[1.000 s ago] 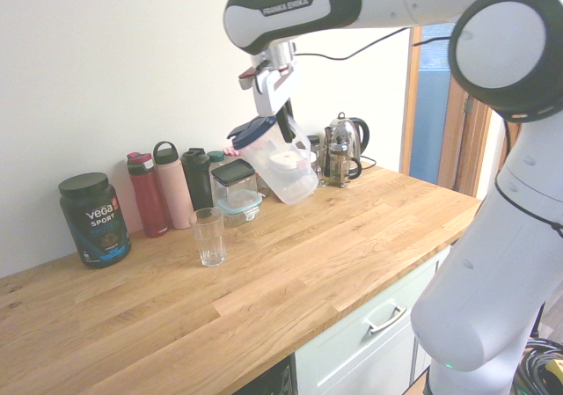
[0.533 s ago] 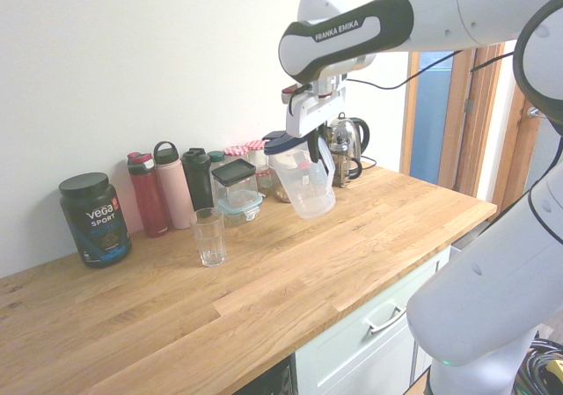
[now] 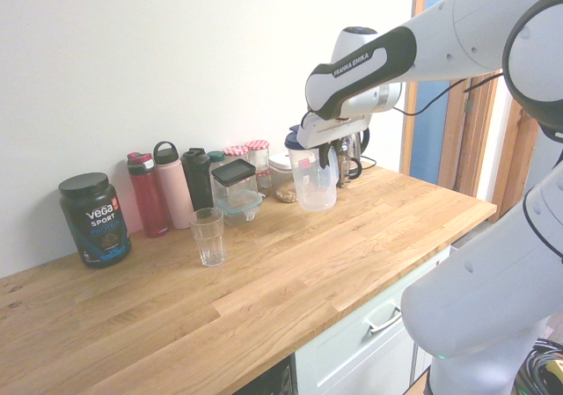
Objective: Pour me some water
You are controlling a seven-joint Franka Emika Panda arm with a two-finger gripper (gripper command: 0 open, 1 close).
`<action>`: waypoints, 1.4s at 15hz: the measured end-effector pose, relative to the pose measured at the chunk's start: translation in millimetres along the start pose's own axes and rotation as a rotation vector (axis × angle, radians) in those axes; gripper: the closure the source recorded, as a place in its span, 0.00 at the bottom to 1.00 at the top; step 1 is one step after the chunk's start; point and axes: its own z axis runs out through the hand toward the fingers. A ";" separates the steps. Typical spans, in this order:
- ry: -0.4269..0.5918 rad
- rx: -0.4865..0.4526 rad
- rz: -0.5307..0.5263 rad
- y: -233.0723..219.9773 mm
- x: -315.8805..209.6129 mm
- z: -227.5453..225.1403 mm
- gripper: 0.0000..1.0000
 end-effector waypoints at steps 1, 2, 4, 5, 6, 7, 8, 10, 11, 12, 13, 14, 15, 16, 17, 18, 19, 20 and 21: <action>0.002 0.007 0.022 5.8 -3.1 7.3 1.00; -0.005 0.006 0.032 9.7 -6.8 13.1 1.00; -0.019 0.001 0.040 14.5 -12.6 20.9 1.00; -0.027 -0.004 0.041 17.1 -15.9 25.0 1.00; -0.030 -0.007 0.042 19.1 -18.3 28.0 1.00; -0.028 -0.006 0.042 20.7 -20.2 30.6 1.00; -0.024 -0.004 0.041 22.2 -22.4 33.3 1.00; -0.010 0.002 0.041 26.3 -27.8 41.7 1.00; -0.012 0.002 0.043 28.5 -30.5 46.0 0.00; -0.013 0.006 0.048 28.9 -30.5 46.4 0.00; -0.016 0.009 0.050 29.4 -30.4 46.6 0.00; -0.018 0.011 0.052 29.8 -30.2 46.6 0.00; -0.018 0.012 0.054 30.5 -29.6 46.6 0.00; -0.019 0.013 0.056 31.7 -29.1 46.8 0.00; -0.020 0.014 0.057 32.7 -28.5 46.9 0.00; -0.022 0.014 0.058 33.8 -28.5 47.4 0.00; -0.023 0.012 0.058 34.8 -28.5 47.9 0.00; -0.022 0.012 0.059 35.4 -28.1 47.9 0.00; -0.021 0.012 0.059 36.0 -27.6 47.1 0.00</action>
